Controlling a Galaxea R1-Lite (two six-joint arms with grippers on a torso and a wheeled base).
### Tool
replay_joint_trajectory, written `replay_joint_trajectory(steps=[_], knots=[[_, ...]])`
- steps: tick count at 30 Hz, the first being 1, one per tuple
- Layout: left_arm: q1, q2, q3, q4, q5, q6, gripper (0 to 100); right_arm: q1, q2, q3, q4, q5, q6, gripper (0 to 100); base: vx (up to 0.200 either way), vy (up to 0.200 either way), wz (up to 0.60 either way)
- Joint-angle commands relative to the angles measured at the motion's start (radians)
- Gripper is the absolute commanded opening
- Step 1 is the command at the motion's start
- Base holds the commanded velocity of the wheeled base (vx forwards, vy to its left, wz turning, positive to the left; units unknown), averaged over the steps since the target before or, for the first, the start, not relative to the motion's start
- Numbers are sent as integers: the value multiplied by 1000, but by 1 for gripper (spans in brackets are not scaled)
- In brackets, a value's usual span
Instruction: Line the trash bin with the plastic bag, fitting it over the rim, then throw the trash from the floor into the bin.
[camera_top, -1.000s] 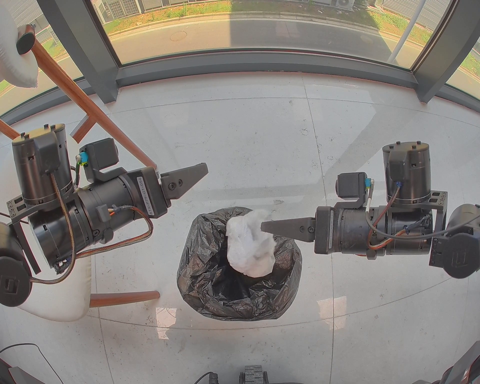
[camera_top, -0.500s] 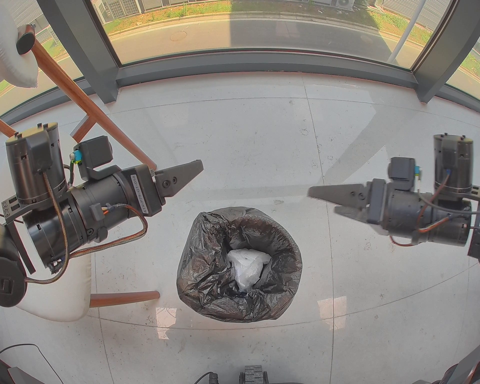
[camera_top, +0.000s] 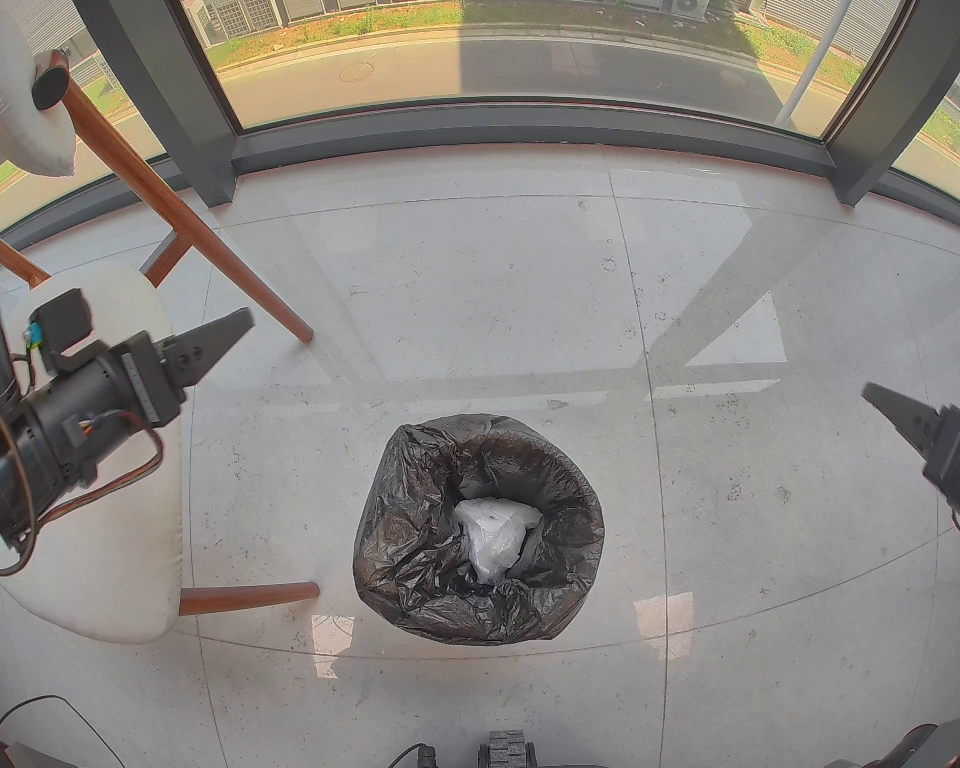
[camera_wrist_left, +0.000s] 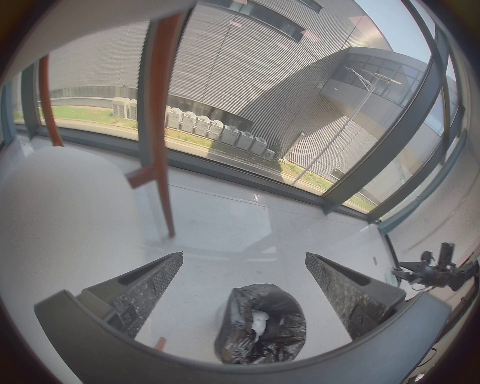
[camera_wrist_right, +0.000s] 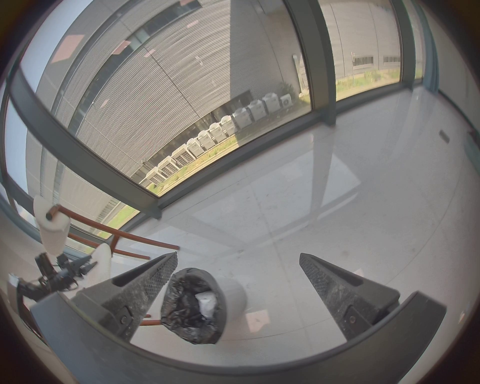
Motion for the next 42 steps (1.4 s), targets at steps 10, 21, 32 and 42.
replay_joint_trajectory(steps=[10, 21, 32, 42], knots=[[317, -623, 526, 11, 8, 29, 100, -180, -716, 495, 5, -38, -310, 100, 0, 0, 0], [315, -1258, 649, 597, -139, 161, 100, -158, -1027, 478, 379, -115, -442, 100, 0, 0, 0], [315, -1258, 673, 551, -20, 293, 100, -160, -1026, 478, 379, -115, -418, 100, 0, 0, 0], [315, -1258, 673, 582, -7, 310, 100, -160, -1026, 478, 381, -83, -444, 100, 0, 0, 0]])
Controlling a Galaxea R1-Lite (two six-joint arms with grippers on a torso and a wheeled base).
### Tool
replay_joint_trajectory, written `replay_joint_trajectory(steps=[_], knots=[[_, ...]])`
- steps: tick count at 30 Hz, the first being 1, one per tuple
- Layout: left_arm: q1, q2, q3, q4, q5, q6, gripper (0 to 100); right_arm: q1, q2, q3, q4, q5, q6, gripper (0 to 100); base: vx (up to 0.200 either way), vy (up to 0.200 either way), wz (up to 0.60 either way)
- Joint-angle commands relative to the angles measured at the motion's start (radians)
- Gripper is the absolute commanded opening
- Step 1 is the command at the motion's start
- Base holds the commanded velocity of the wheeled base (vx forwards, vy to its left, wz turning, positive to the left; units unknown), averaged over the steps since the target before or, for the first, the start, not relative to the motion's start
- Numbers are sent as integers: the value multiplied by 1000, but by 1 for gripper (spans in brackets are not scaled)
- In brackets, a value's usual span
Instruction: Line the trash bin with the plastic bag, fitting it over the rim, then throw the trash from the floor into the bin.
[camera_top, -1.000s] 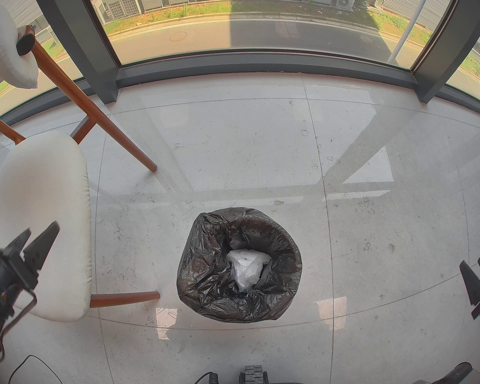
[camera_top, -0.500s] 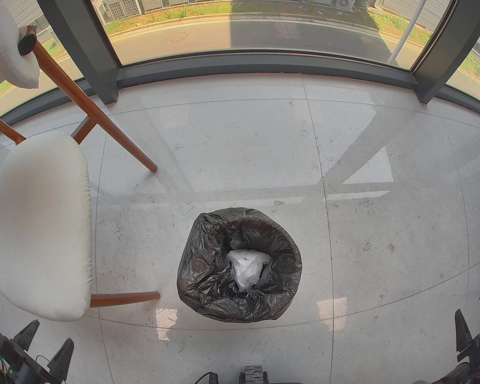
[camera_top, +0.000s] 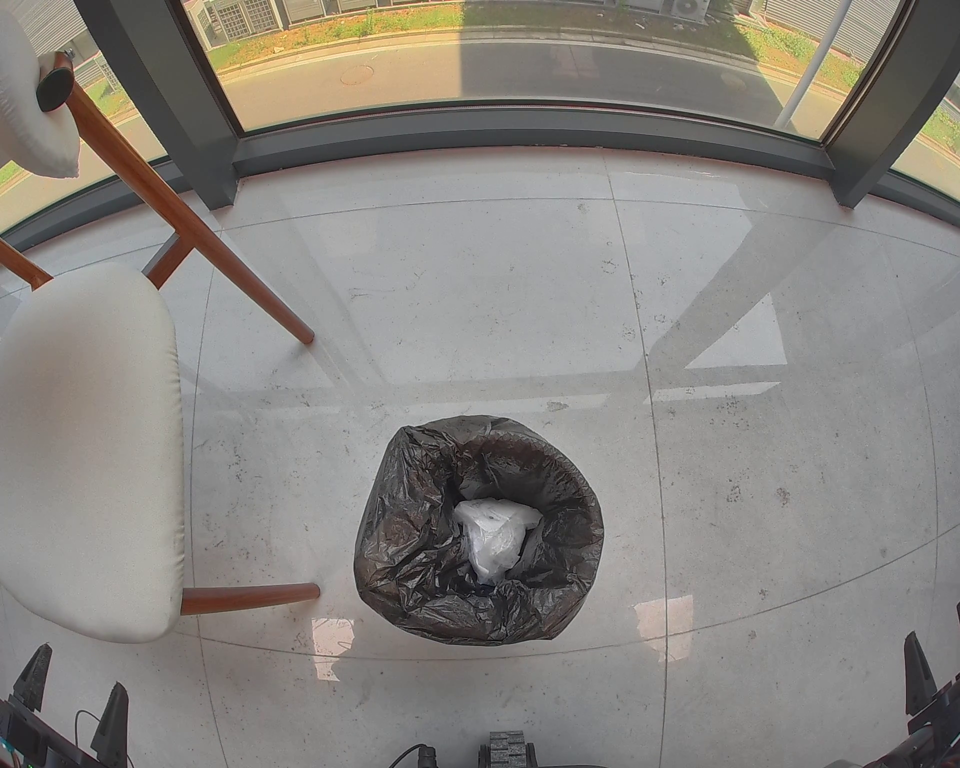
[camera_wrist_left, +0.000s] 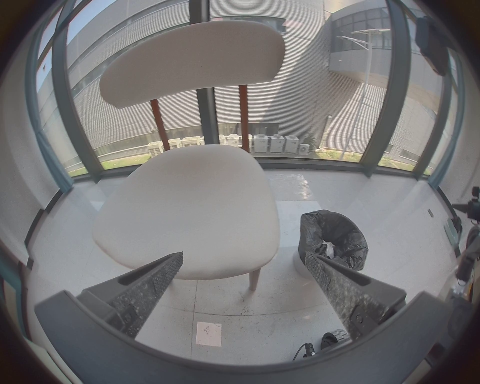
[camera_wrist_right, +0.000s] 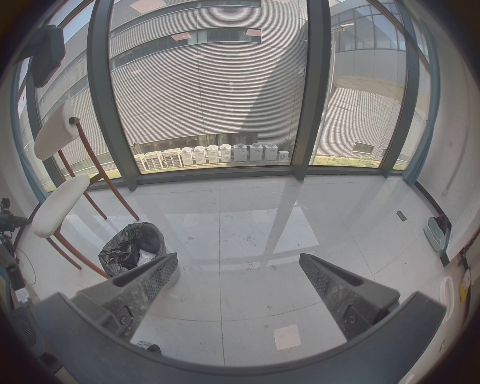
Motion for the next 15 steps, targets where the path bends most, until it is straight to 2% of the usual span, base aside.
replay_joint_trajectory(steps=[1, 6, 15], knots=[[1, -24, 12, 0, -25, 19, 100, 0, -8, 14, 18, 28, -19, 100, 0, 0, 0], [1, -24, 13, -1, -24, 16, 100, 3, -12, 29, -14, 13, -23, 100, 0, 0, 0], [1, -24, 13, -3, -22, 8, 100, 0, -8, 29, -12, 24, -30, 100, 0, 0, 0]])
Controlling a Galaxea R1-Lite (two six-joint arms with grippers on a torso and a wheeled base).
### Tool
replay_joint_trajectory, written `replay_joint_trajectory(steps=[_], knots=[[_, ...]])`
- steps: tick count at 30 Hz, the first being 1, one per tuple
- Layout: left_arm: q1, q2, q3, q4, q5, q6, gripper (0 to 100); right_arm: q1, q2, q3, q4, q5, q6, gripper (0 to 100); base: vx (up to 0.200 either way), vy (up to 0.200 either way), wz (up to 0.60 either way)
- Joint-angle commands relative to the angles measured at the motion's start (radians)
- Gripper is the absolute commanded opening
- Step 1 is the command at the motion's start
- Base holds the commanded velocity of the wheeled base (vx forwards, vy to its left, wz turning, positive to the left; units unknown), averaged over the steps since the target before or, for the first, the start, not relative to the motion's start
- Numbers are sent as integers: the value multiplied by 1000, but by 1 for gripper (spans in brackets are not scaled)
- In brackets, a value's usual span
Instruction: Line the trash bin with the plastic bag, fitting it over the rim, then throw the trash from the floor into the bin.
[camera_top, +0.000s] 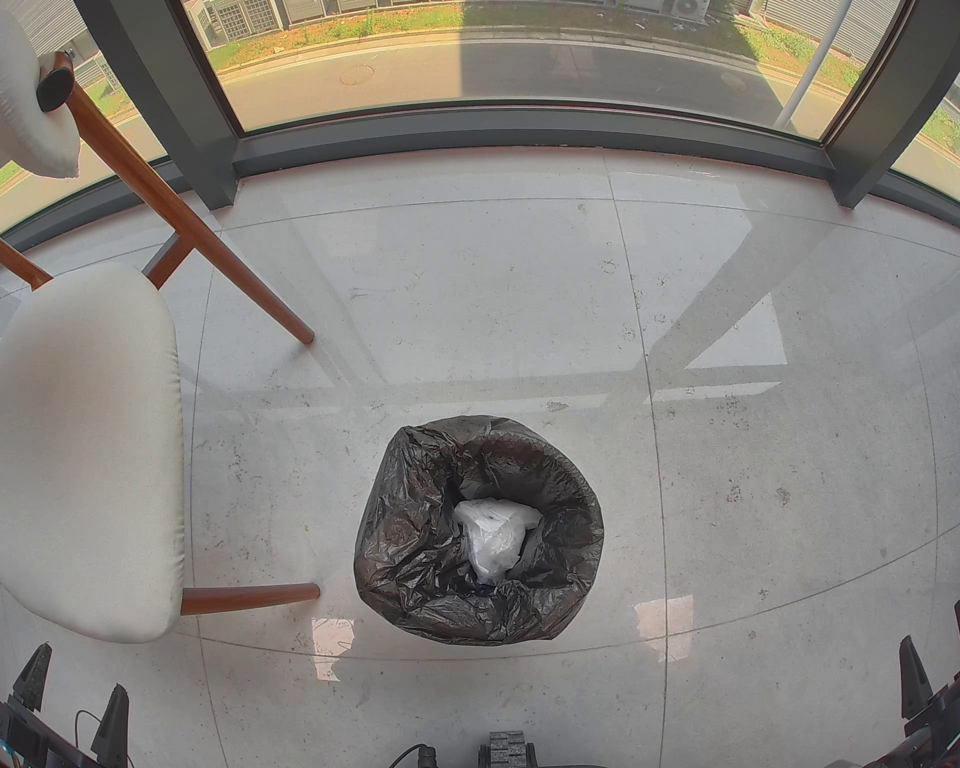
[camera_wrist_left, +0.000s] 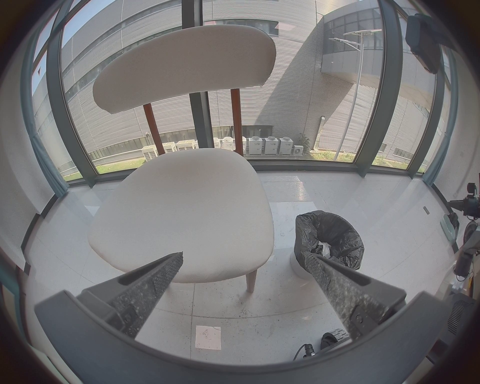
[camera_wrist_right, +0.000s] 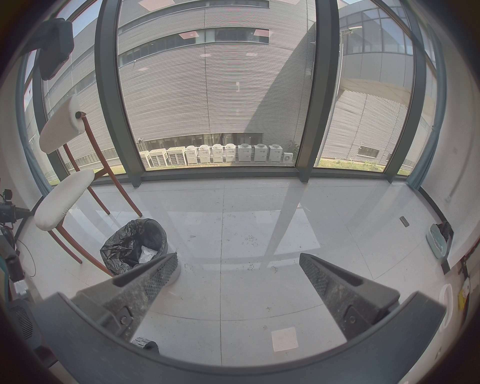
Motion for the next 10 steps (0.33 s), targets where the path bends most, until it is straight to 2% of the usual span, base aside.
replay_joint_trajectory(steps=[1, 10], knots=[[0, -10, 13, 0, 1, -3, 100, 0, -4, 18, -1, 1, 4, 100, 0, 0, 0], [0, -10, 13, 0, 3, -12, 100, 2, -6, 18, -1, -7, 7, 100, 0, 0, 0]])
